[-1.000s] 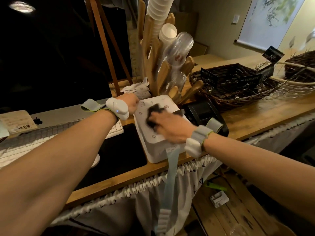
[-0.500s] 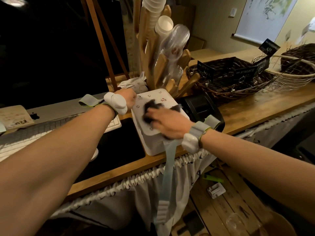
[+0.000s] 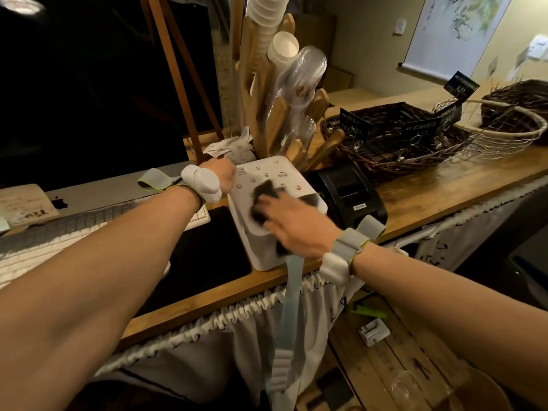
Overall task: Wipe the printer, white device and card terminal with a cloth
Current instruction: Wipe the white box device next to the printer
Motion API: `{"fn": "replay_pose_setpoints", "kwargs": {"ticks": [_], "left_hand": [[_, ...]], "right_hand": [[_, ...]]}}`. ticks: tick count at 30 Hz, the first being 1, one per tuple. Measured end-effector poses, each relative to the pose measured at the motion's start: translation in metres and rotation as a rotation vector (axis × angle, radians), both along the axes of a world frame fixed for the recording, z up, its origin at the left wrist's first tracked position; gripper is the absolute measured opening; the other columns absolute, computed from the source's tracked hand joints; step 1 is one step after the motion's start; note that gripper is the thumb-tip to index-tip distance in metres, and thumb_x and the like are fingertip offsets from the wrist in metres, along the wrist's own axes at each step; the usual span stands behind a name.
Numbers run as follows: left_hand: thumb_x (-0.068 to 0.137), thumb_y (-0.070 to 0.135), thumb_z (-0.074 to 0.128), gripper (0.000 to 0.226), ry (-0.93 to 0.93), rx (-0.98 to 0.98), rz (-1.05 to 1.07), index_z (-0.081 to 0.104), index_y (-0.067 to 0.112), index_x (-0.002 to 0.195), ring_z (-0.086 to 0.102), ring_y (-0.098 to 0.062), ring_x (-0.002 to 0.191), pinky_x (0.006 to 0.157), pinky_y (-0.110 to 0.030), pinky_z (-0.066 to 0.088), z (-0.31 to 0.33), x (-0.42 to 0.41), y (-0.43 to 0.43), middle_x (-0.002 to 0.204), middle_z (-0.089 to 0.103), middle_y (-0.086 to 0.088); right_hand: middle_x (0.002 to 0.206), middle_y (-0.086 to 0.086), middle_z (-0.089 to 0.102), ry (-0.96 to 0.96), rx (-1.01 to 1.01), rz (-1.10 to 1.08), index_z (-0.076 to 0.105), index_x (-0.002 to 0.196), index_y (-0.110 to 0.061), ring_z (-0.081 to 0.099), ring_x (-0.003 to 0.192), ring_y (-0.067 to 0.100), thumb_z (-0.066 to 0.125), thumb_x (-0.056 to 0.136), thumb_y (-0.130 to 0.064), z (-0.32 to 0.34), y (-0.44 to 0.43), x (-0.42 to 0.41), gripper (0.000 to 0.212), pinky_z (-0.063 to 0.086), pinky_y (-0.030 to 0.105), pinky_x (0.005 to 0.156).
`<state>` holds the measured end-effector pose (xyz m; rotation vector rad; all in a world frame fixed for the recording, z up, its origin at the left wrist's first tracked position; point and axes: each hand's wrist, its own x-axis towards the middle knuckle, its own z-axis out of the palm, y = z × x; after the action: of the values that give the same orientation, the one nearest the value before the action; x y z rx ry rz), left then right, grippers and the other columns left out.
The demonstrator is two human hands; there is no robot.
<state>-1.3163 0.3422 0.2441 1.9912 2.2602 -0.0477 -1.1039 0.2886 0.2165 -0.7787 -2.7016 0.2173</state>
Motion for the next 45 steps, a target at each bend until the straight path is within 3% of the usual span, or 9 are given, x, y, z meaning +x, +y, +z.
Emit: {"fn": "replay_pose_setpoints", "kwargs": {"ticks": [6, 10, 12, 17, 21, 25, 28, 32, 45], "left_hand": [[0.090, 0.005, 0.043, 0.020, 0.008, -0.003, -0.009, 0.063, 0.004, 0.087, 0.055, -0.028, 0.075, 0.058, -0.030, 0.040, -0.003, -0.002, 0.000, 0.089, 0.061, -0.014], [0.088, 0.004, 0.045, 0.016, -0.006, -0.016, -0.028, 0.057, 0.004, 0.079, 0.053, -0.027, 0.074, 0.061, -0.031, 0.038, 0.000, 0.000, 0.000, 0.085, 0.058, -0.013], [0.089, 0.004, 0.045, 0.016, -0.013, -0.026, -0.017, 0.057, 0.005, 0.078, 0.053, -0.026, 0.073, 0.058, -0.030, 0.038, 0.001, -0.001, -0.001, 0.084, 0.058, -0.013], [0.092, 0.006, 0.039, 0.029, -0.027, -0.011, -0.013, 0.068, 0.001, 0.095, 0.056, -0.028, 0.081, 0.069, -0.035, 0.044, 0.004, 0.000, 0.001, 0.100, 0.066, -0.016], [0.093, 0.006, 0.039, 0.032, -0.055, 0.004, -0.040, 0.070, 0.002, 0.102, 0.054, -0.026, 0.083, 0.073, -0.036, 0.047, 0.005, -0.006, 0.000, 0.109, 0.067, -0.016], [0.091, 0.001, 0.041, 0.032, -0.105, 0.041, -0.049, 0.071, 0.002, 0.106, 0.049, -0.024, 0.087, 0.074, -0.030, 0.041, 0.008, -0.010, 0.002, 0.105, 0.066, -0.013], [0.095, 0.007, 0.044, 0.032, -0.137, 0.042, -0.059, 0.069, 0.007, 0.114, 0.058, -0.030, 0.101, 0.083, -0.033, 0.046, 0.005, -0.013, 0.004, 0.122, 0.065, -0.011], [0.094, 0.005, 0.040, 0.034, -0.143, 0.058, -0.039, 0.065, 0.013, 0.117, 0.056, -0.035, 0.107, 0.084, -0.031, 0.043, 0.002, -0.018, 0.003, 0.122, 0.060, -0.009], [0.097, 0.009, 0.038, 0.043, -0.098, 0.164, 0.025, 0.055, 0.019, 0.135, 0.058, -0.033, 0.117, 0.089, -0.040, 0.053, 0.007, -0.034, 0.009, 0.136, 0.057, -0.011]], "right_hand": [[0.136, 0.012, 0.050, 0.084, 0.040, -0.206, 0.052, 0.130, -0.010, 0.044, 0.125, 0.032, 0.040, 0.098, -0.022, 0.000, 0.018, 0.013, 0.036, 0.032, 0.037, 0.102], [0.133, 0.014, 0.055, -0.017, 0.019, 0.112, 0.055, 0.127, -0.007, 0.043, 0.127, 0.027, 0.045, 0.096, -0.019, -0.011, -0.003, 0.003, 0.036, 0.029, 0.037, 0.110], [0.132, 0.011, 0.055, 0.126, -0.015, -0.163, 0.056, 0.127, -0.010, 0.045, 0.123, 0.026, 0.043, 0.097, -0.021, -0.004, 0.015, 0.015, 0.034, 0.034, 0.040, 0.107], [0.138, 0.010, 0.051, -0.041, -0.015, 0.096, 0.053, 0.130, -0.012, 0.040, 0.130, 0.029, 0.043, 0.097, -0.022, -0.005, -0.007, -0.010, 0.036, 0.030, 0.041, 0.108], [0.129, 0.004, 0.053, -0.022, -0.055, -0.213, 0.054, 0.125, -0.016, 0.048, 0.121, 0.027, 0.038, 0.098, -0.023, 0.007, 0.022, -0.021, 0.032, 0.038, 0.041, 0.100], [0.141, 0.000, 0.047, -0.163, -0.058, 0.114, 0.052, 0.131, -0.019, 0.034, 0.136, 0.026, 0.038, 0.099, -0.029, -0.004, -0.001, -0.062, 0.037, 0.029, 0.040, 0.110], [0.135, 0.007, 0.051, -0.058, -0.073, -0.245, 0.052, 0.129, -0.012, 0.045, 0.126, 0.029, 0.039, 0.099, -0.023, 0.006, 0.030, -0.061, 0.034, 0.036, 0.041, 0.103], [0.140, 0.004, 0.048, -0.141, -0.050, -0.008, 0.054, 0.128, -0.019, 0.046, 0.125, 0.027, 0.044, 0.095, -0.025, 0.004, 0.025, -0.068, 0.035, 0.041, 0.042, 0.099], [0.136, 0.011, 0.046, -0.236, -0.072, -0.211, 0.048, 0.129, -0.010, 0.047, 0.122, 0.032, 0.034, 0.099, -0.026, 0.013, 0.086, -0.092, 0.037, 0.041, 0.042, 0.098]]}}
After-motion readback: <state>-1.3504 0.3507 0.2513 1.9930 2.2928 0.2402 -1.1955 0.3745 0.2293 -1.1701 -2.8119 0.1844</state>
